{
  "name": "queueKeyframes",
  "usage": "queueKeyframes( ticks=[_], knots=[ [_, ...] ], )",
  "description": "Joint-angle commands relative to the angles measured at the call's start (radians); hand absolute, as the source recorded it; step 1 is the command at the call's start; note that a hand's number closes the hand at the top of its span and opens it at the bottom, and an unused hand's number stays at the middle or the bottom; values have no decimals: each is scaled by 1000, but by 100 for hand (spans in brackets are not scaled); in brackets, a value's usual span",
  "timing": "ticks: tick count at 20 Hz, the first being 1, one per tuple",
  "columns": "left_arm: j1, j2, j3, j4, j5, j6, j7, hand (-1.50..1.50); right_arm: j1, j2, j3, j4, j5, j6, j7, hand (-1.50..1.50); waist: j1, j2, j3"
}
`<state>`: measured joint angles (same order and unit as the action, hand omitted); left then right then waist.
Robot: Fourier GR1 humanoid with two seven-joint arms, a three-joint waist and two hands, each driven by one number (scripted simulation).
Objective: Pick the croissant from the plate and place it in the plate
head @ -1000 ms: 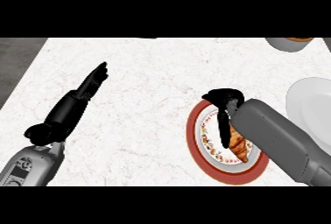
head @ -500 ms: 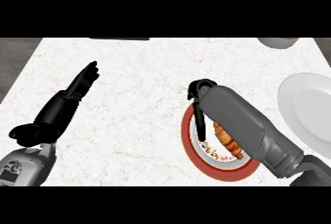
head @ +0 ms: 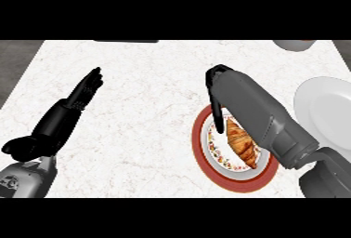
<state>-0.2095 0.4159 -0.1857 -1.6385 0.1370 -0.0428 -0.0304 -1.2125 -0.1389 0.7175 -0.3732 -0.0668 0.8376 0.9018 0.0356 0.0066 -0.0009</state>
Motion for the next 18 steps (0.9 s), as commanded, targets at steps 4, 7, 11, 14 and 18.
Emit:
queueKeyframes(
  ticks=[4,7,11,14,18],
  knots=[
    [-13,-25,5,-21,-23,3,30,0,-91,67,-42,179,26,67,46,-150,1,4,1],
    [32,-48,-8,-28,-63,26,0,0,-99,45,-59,193,30,123,34,-150,-11,-1,1],
    [37,-7,52,6,1,-55,-14,0,-33,67,-17,221,95,107,-41,-150,-7,3,1],
    [43,-46,32,-38,-52,6,25,0,4,43,-13,199,117,174,-74,-150,-20,-3,1],
    [45,-39,34,-1,-71,-36,-27,0,0,94,-27,249,136,160,-45,-150,-16,-1,1]
  ],
)
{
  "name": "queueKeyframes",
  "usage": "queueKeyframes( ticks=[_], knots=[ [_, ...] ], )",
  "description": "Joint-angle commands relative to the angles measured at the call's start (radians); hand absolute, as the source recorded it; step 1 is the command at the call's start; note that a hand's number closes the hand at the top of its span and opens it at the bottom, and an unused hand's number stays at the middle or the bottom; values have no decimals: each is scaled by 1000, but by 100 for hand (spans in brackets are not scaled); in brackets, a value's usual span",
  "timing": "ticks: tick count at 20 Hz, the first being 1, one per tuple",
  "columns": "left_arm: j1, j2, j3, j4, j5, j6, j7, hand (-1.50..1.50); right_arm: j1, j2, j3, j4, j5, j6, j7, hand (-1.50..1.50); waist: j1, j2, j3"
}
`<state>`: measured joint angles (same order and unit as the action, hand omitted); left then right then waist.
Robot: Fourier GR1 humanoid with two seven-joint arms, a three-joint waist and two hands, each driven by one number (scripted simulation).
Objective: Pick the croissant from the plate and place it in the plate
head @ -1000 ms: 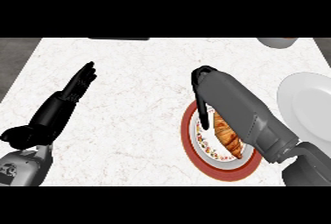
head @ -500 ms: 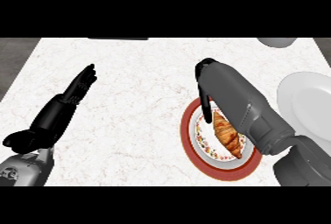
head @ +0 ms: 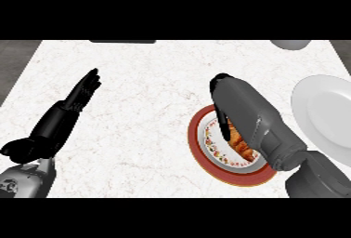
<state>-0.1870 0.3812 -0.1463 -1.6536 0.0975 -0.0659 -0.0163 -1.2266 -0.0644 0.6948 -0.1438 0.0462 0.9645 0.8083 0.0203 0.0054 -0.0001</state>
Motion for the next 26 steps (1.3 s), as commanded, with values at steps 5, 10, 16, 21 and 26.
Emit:
queueKeyframes(
  ticks=[5,10,16,21,26],
  knots=[
    [-21,-11,28,71,-18,-35,-34,0,92,20,2,0,54,49,22,-150,-12,-1,0],
    [-15,-34,35,48,-29,-18,-31,0,137,19,2,-26,76,67,33,-150,-25,-7,0],
    [-13,-21,53,46,-36,-30,-29,0,165,39,1,-28,85,94,67,-150,-28,-8,0],
    [23,-26,49,15,-40,-35,-18,0,223,5,24,-79,120,97,44,-150,-29,-11,0],
    [1,-34,61,21,-15,-49,6,0,296,-23,54,-191,141,165,-50,150,-34,-9,0]
  ],
)
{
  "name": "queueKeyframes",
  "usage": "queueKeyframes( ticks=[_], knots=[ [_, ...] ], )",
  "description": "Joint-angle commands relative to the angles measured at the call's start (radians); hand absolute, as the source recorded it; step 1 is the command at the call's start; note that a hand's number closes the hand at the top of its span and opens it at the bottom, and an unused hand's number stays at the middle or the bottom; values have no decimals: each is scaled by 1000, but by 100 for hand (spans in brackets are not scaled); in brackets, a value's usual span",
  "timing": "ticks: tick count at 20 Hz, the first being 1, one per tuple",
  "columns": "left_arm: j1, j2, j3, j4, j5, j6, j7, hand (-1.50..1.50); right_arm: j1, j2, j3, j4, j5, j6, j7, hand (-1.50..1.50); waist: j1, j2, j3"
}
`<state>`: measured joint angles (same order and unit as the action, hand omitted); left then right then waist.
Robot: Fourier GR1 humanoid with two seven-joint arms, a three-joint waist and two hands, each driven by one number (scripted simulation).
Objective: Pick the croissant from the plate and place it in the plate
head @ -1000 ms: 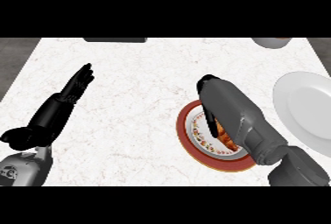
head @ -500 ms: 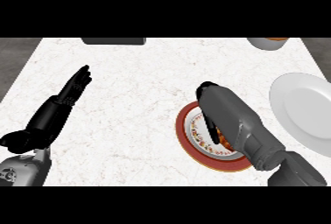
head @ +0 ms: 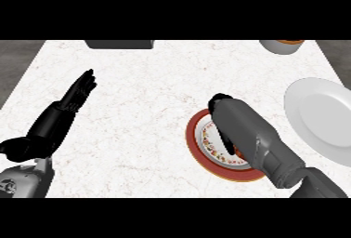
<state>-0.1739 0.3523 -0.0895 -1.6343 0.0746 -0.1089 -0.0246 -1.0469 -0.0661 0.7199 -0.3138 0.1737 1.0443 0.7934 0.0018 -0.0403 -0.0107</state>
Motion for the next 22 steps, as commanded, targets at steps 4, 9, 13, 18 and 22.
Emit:
queueKeyframes(
  ticks=[4,9,13,18,22],
  knots=[
    [1,7,16,-16,12,-26,5,0,165,-35,50,-132,55,22,-61,150,-9,36,11],
    [18,7,20,-27,10,-21,9,0,78,-142,-75,-16,76,-301,86,150,4,43,11],
    [14,4,21,-21,-2,-7,6,0,-40,-332,-147,21,93,-485,185,150,-34,39,9],
    [-6,-1,6,-28,-2,-17,4,0,-138,-408,-175,98,135,-784,365,150,26,70,9],
    [-32,-5,-16,-44,-4,-33,-2,0,-210,-435,-155,154,194,-991,485,150,90,91,10]
  ],
)
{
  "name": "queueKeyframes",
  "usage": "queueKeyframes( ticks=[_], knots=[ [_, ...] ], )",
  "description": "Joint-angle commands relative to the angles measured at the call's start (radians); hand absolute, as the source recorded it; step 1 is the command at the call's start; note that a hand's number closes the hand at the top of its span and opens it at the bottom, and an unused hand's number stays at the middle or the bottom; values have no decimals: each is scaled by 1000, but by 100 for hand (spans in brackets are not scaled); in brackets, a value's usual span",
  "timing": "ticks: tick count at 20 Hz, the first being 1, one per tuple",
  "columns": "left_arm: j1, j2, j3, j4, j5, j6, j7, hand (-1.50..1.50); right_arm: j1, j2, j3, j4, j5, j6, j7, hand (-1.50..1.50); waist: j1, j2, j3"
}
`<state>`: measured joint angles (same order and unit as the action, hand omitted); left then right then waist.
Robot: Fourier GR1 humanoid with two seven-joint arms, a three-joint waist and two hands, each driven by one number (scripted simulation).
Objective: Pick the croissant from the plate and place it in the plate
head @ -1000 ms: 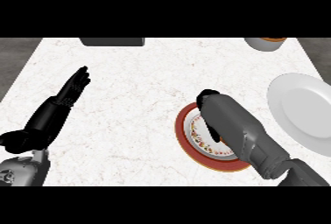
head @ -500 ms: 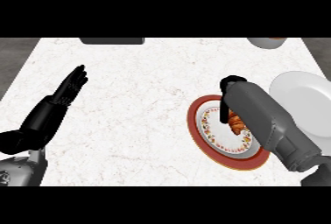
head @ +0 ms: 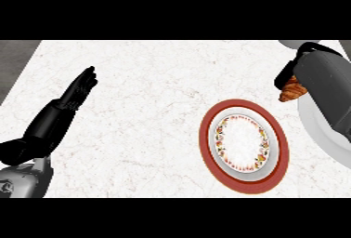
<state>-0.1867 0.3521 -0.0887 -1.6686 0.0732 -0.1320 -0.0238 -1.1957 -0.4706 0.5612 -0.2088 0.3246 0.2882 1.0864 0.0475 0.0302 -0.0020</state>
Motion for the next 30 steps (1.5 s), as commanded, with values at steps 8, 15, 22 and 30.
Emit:
queueKeyframes(
  ticks=[8,15,22,30],
  knots=[
    [-63,-21,-54,-4,1,-37,10,0,-213,-23,55,175,133,-479,366,150,102,29,0],
    [-68,-32,-55,9,-15,-19,6,0,-233,-70,142,208,222,-521,400,150,85,24,-3],
    [-70,-41,-46,19,-28,1,3,0,-197,-118,166,209,248,-565,400,150,61,18,-2],
    [-43,-37,-44,32,-29,-4,2,0,-120,-159,168,209,253,-695,400,150,38,7,1]
  ],
)
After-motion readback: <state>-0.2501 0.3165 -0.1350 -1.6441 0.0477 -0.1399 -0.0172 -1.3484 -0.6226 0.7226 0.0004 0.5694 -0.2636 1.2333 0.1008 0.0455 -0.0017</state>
